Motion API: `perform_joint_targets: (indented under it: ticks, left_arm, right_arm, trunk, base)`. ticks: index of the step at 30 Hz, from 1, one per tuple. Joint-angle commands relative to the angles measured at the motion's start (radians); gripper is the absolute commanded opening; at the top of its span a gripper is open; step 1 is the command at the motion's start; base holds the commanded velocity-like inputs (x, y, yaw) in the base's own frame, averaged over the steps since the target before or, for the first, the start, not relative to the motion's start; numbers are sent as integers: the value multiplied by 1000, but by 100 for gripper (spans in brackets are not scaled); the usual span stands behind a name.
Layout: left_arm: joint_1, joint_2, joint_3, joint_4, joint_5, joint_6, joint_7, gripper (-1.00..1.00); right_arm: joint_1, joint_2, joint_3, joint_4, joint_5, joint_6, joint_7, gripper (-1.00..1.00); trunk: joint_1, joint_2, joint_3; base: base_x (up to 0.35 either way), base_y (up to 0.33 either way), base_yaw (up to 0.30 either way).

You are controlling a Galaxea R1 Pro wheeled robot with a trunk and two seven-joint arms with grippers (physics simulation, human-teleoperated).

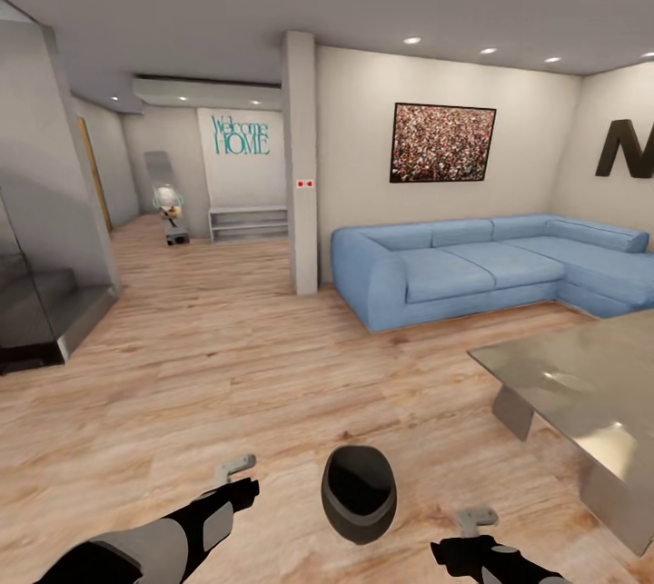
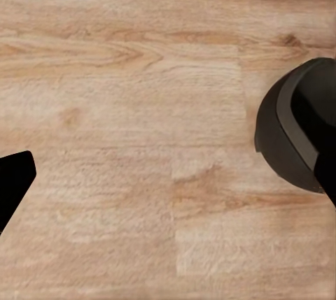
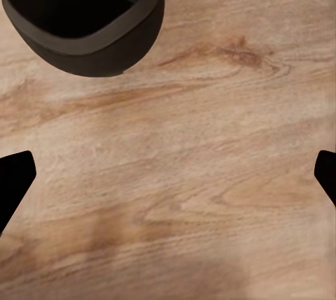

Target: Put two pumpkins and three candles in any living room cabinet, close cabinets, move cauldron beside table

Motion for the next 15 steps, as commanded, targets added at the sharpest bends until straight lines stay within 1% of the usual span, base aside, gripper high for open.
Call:
perform_joint_targets:
  ticks: [1, 6, 15]
  left_arm:
    - [-2, -1, -8, 4, 7, -6, 1, 100]
    - [-2, -1, -8, 4, 8, -6, 1, 100]
    - [-2, -1, -8, 4, 10, -6, 2, 100]
  right_arm:
    - [-1, 0, 8, 1, -5, -3, 3, 100]
    - [-1, 0, 8, 1, -5, -1, 3, 100]
    - [-1, 0, 7, 0, -5, 1, 5, 100]
  trunk:
    - [0, -1, -1]
    - [0, -1, -1]
    - [0, -1, -5]
  base:
    - [236, -2, 0]
    - [92, -1, 0]
    - [6, 0, 0]
